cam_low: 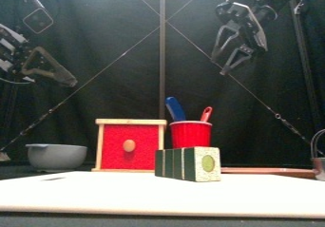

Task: Place sushi on board then cut the sushi with the knife then place the pieces on the plate
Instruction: Pick knife at handle with right hand

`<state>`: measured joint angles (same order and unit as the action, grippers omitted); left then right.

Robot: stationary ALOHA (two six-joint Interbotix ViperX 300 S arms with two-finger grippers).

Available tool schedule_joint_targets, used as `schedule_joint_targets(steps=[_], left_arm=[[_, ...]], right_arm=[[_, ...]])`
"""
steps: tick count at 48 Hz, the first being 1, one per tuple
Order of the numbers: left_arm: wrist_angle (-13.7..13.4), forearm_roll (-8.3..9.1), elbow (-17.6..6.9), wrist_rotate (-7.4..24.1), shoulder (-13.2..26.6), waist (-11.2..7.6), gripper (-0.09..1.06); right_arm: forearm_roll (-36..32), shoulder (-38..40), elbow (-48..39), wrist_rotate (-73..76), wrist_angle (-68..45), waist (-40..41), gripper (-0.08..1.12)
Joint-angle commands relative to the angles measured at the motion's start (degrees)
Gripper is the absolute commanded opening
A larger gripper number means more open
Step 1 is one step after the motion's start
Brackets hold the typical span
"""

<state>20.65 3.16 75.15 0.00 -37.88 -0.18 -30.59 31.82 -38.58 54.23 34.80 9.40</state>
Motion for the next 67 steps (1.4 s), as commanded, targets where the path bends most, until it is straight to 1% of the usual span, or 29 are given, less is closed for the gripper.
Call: schedule_joint_targets(steps=[1,2,8,19,26,32,39,49,54,61,67], left_arm=[[0.26,-0.09,-1.41,0.00,0.09,0.18,0.52],[0.26,-0.09,-1.32,0.00,0.09,0.18,0.52],[0.26,-0.09,-1.49,0.00,0.09,0.35,0.52],[0.26,-0.18,-1.58,0.00,0.09,0.88,0.52],[0.26,-0.97,-1.67,0.00,0.09,1.14,0.52],[0.35,-0.97,-1.67,0.09,0.09,1.85,0.52],[0.26,-0.97,-1.67,0.00,0.09,2.37,0.52],[0.26,-1.32,-1.58,0.00,0.09,2.46,0.52],[0.26,-1.32,-1.41,0.00,0.09,2.64,0.52],[0.26,-1.41,-1.41,0.09,0.09,3.25,0.52],[0.26,-1.41,-1.32,0.09,0.09,3.69,0.52]], right_arm=[[7.56,1.32,1.14,-7.82,-0.79,4.83,0.91],[10.20,1.14,1.23,-10.99,-0.88,6.06,0.90],[19.95,0.18,2.29,-24.08,-0.79,10.55,0.90],[36.04,-2.46,6.33,-45.26,1.85,20.48,0.90],[43.07,-5.19,9.05,-54.93,5.10,26.19,0.90],[48.34,-9.76,12.74,-63.11,10.63,29.79,0.90],[50.54,-16.08,18.46,-68.82,17.58,31.46,0.90],[49.31,-22.32,26.28,-70.40,22.59,33.93,0.90],[49.39,-25.05,29.62,-71.19,26.98,35.07,0.90],[50.54,-30.94,35.24,-73.04,36.39,35.07,0.90],[51.15,-34.98,39.73,-73.21,40.34,34.89,0.90]])
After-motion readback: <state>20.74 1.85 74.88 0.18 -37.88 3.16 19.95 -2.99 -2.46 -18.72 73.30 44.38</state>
